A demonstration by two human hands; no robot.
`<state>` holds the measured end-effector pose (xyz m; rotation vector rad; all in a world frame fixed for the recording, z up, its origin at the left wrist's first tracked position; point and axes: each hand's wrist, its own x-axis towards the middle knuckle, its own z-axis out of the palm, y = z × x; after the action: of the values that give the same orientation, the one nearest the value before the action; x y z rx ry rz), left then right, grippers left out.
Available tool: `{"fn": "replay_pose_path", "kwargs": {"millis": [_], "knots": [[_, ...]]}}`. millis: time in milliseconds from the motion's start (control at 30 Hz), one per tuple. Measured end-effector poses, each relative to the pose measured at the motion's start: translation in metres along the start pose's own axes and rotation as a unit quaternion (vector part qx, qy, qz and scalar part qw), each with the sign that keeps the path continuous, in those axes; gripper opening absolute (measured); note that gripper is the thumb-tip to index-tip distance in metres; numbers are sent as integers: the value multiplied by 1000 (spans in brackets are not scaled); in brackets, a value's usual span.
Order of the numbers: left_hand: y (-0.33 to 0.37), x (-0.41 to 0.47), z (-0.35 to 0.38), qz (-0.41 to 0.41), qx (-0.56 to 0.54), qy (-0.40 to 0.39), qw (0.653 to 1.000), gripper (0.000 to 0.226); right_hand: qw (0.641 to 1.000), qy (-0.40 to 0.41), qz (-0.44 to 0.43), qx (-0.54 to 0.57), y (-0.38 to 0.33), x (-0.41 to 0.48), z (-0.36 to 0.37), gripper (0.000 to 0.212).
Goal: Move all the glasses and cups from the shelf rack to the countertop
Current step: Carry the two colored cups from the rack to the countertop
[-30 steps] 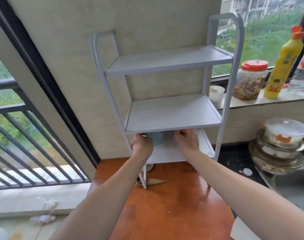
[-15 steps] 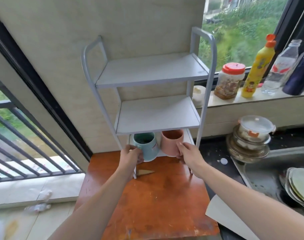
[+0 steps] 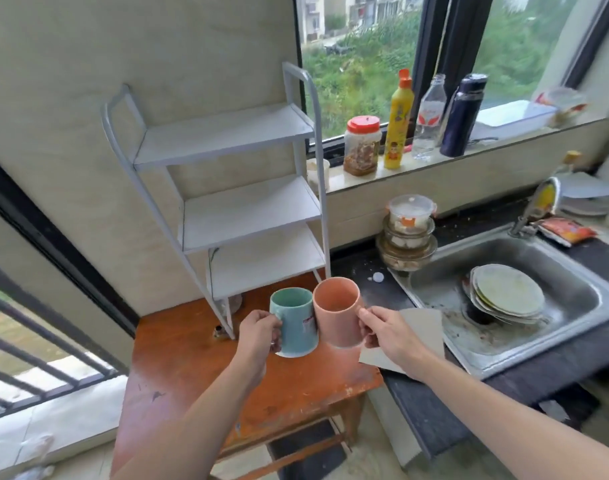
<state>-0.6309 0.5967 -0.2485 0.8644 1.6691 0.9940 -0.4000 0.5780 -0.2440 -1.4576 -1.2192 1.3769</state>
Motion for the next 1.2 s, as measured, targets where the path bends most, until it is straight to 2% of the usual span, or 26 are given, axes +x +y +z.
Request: {"fn": "replay_pose_path", "kwargs": {"millis": [233,367,533,667,900,1200], "knots": [[-16,-54,89,0,60,-132,989,10,993,102,58,6,45,-92,-89,35],[-2,-100,157,5,50,-215,975,8,979,180,74,60,71,-145,-151,38],[8,-166,256,36,86,-328,940,11,947,296,76,102,107,-217,-236,37],[0,-225,356,41,103,-384,916,10,915,373,82,128,137,-280,-313,37],[-41,-344,524,25,137,-472,871,8,863,463,113,168,190,-400,-457,37],[-59,-465,672,-7,177,-577,797,9,797,552,125,210,231,-505,-568,35]]}}
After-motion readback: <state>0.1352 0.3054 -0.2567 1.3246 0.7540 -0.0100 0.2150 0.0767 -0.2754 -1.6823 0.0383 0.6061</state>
